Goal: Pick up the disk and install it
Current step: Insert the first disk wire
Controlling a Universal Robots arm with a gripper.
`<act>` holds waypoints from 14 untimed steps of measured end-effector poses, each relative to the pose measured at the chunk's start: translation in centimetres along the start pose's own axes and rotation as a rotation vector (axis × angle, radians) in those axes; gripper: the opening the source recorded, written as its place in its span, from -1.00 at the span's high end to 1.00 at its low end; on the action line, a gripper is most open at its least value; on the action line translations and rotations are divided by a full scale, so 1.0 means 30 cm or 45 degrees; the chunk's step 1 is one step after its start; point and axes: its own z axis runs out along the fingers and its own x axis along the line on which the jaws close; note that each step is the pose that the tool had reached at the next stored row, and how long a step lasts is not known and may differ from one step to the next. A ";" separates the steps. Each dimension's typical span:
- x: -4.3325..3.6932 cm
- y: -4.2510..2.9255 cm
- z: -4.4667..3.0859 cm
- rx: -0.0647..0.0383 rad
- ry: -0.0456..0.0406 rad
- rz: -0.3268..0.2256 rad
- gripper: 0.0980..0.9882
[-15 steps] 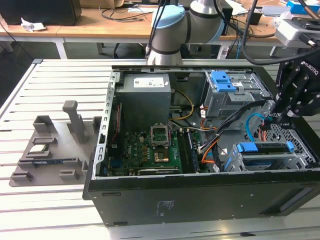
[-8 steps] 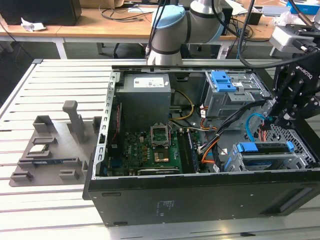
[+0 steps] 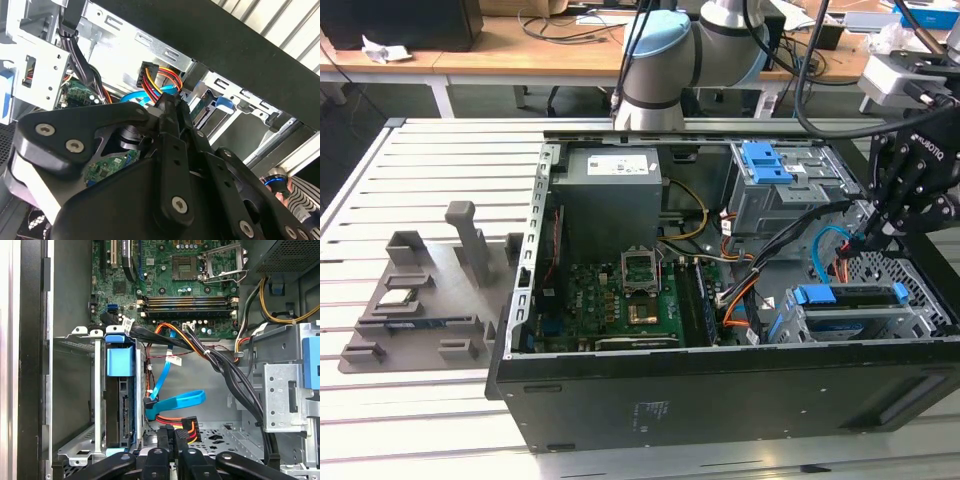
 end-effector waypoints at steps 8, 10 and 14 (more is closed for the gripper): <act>0.030 0.008 0.003 0.000 0.000 0.000 0.85; 0.055 0.016 0.005 0.001 0.000 0.000 0.85; 0.125 0.019 0.014 0.001 0.000 0.000 0.85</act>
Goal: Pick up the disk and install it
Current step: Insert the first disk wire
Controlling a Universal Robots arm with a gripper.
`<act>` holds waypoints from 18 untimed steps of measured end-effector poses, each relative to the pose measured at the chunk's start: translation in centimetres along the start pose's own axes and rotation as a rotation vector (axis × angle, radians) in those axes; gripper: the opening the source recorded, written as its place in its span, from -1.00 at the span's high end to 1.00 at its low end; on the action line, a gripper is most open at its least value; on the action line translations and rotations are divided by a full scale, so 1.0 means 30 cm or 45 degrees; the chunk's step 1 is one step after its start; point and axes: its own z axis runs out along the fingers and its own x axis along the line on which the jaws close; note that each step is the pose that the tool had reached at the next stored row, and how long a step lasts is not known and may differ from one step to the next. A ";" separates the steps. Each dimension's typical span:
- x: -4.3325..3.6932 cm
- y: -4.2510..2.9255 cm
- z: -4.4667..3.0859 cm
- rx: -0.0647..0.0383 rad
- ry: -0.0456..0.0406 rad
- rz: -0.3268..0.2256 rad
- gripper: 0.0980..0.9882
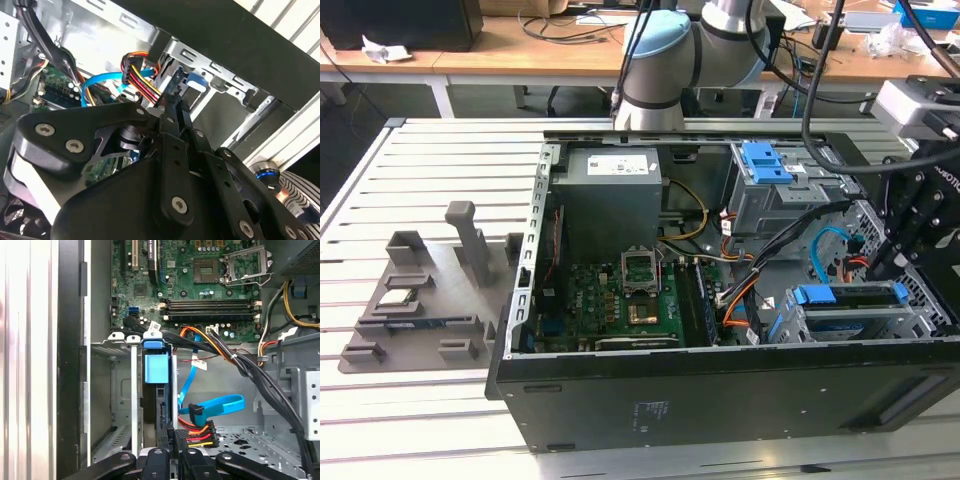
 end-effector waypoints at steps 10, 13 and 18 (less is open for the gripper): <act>0.007 0.000 0.037 0.000 0.000 0.000 0.85; 0.007 0.000 0.043 0.000 -0.001 0.001 0.85; 0.007 -0.001 0.055 0.000 -0.001 0.005 0.85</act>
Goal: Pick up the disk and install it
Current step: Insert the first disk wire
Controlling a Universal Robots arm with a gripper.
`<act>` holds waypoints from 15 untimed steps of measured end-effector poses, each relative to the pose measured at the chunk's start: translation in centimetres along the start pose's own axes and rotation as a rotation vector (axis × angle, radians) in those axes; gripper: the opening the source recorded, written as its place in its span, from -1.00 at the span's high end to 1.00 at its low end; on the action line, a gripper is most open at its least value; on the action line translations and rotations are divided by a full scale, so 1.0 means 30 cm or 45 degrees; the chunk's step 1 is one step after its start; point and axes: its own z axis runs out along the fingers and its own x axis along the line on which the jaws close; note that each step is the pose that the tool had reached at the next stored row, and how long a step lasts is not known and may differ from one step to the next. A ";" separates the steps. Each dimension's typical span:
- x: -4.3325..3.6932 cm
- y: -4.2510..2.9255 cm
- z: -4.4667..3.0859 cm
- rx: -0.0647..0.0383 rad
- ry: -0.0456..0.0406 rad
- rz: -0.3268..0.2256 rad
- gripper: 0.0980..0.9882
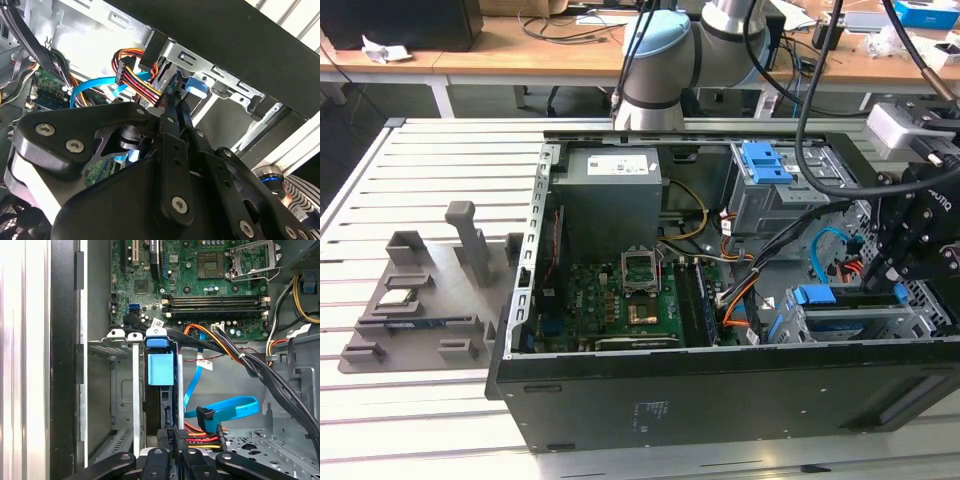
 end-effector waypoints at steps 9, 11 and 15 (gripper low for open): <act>-0.020 0.008 -0.118 0.000 0.000 0.000 0.98; -0.019 0.009 -0.137 0.000 0.000 0.000 0.98; -0.018 0.010 -0.146 0.000 0.000 0.000 0.98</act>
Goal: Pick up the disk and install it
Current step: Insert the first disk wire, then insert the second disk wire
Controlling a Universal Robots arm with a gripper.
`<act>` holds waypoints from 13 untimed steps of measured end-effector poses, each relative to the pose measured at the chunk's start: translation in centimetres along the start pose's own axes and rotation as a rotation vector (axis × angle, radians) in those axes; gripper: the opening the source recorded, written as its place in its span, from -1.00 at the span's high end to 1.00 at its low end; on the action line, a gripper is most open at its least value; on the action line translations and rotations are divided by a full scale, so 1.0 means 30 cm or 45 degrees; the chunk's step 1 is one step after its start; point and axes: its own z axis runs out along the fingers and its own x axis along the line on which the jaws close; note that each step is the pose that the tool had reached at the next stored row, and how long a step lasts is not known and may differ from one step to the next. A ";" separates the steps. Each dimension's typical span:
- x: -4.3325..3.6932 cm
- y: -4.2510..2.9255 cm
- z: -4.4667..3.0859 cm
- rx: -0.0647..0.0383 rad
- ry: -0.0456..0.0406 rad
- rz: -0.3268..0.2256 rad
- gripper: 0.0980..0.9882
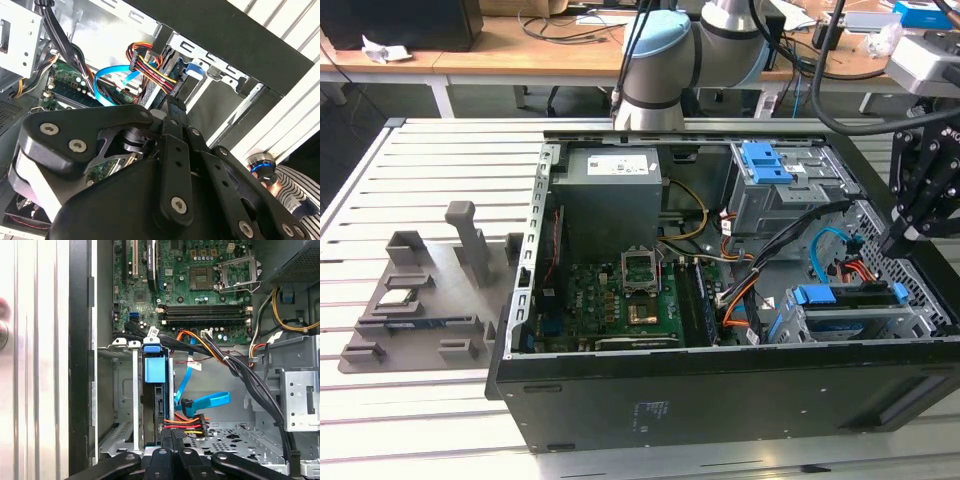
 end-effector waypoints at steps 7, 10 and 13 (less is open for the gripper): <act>0.000 0.000 -0.001 0.000 0.000 0.000 0.69; 0.000 0.000 -0.002 0.000 0.000 0.000 0.28; -0.025 0.019 -0.002 0.000 0.001 0.000 0.28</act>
